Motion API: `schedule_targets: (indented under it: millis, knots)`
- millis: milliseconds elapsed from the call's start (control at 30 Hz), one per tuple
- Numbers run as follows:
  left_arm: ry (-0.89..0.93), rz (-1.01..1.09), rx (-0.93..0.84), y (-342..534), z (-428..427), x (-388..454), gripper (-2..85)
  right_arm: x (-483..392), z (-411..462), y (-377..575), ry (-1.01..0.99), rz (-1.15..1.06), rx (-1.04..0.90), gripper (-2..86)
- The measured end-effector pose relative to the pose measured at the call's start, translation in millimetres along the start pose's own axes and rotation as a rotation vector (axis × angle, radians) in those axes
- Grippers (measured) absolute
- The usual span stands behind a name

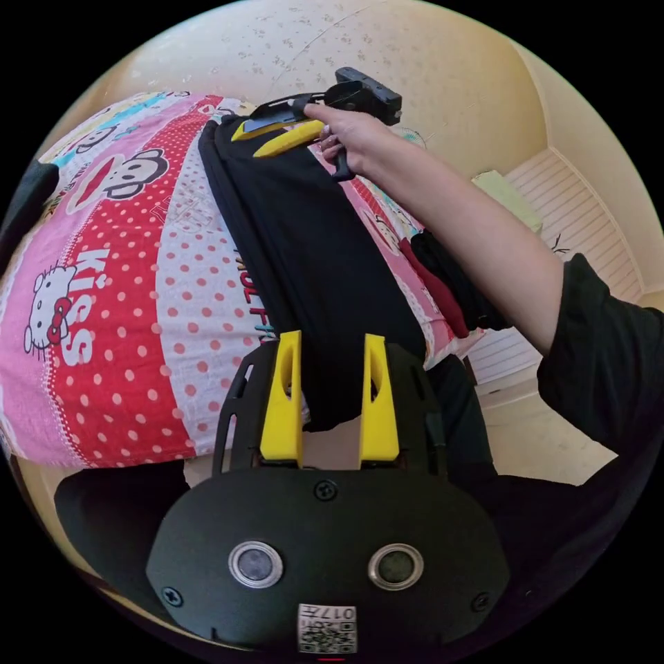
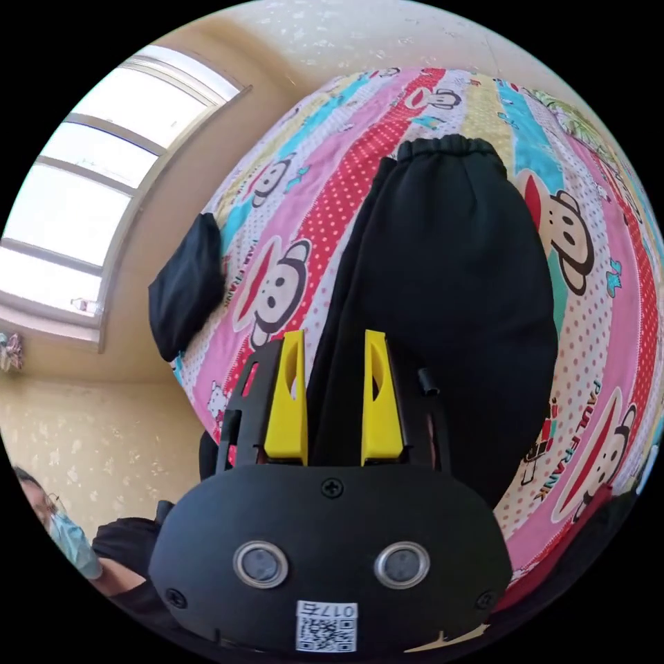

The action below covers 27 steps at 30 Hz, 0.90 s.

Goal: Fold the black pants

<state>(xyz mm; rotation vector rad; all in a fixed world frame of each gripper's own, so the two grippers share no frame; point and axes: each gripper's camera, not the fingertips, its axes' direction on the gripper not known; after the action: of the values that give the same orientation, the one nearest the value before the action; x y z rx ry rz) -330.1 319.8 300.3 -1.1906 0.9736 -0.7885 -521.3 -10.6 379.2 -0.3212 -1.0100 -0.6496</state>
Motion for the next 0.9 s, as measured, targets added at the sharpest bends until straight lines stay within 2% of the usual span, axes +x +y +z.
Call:
schedule_targets:
  millis: [33,100,200,267,433,567,667,733,800,900]
  knots:
    - [0.009,0.006,-0.021,-2,4,-1,12.7,2,11,-3,0.004,0.003,-0.025,13.1]
    - [0.009,0.006,-0.054,-7,10,-5,11.7,3,21,3,0.049,-0.005,0.042,12.2]
    - [-0.026,0.007,-0.093,-15,14,-10,7.5,3,18,10,0.010,-0.017,0.071,8.7]
    - [0.027,0.017,-0.144,-23,16,-18,4.1,5,11,10,-0.068,-0.002,0.080,5.1]
    - [0.164,-0.011,-0.131,-23,-3,-43,2.4,-16,-27,17,-0.149,-0.037,0.164,3.6]
    - [0.182,-0.030,-0.133,-22,-15,-61,2.5,-58,-37,21,-0.031,-0.143,0.195,3.8]
    - [0.262,-0.072,-0.173,-27,-3,-75,3.9,-51,-12,7,0.052,-0.119,0.108,4.9]
    - [0.312,-0.076,-0.138,-28,-8,-83,5.5,-32,-7,6,-0.077,-0.069,0.048,6.4]
    - [0.355,-0.078,-0.052,-28,-20,-91,8.3,-15,-31,33,-0.282,-0.114,0.119,8.4]
    - [0.393,-0.063,0.130,-27,-40,-101,11.2,16,-64,80,-0.319,-0.159,0.174,8.1]
